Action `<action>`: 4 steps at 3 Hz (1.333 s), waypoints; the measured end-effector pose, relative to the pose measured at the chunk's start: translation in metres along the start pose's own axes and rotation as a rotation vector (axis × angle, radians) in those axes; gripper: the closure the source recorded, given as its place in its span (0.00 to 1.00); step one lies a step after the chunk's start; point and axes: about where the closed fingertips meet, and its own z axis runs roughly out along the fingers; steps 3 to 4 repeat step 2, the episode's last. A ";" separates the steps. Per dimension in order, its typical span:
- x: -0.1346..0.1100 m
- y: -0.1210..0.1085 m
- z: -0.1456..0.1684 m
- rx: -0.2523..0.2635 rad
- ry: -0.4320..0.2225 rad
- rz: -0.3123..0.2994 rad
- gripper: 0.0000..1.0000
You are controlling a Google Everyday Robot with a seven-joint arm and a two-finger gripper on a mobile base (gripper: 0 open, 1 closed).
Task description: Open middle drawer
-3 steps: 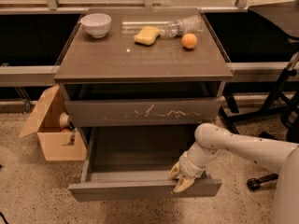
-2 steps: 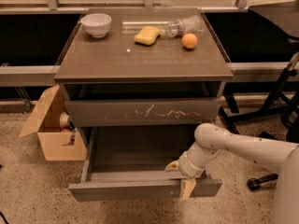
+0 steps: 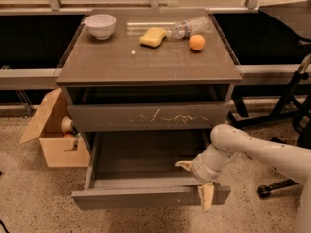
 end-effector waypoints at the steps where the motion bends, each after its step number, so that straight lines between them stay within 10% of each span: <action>1: 0.011 0.010 -0.046 0.025 0.031 -0.037 0.00; 4: 0.017 0.021 -0.089 0.061 0.075 -0.058 0.00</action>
Offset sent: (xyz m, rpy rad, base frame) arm 0.0099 -0.1034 0.1194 -0.0778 -0.1891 0.0141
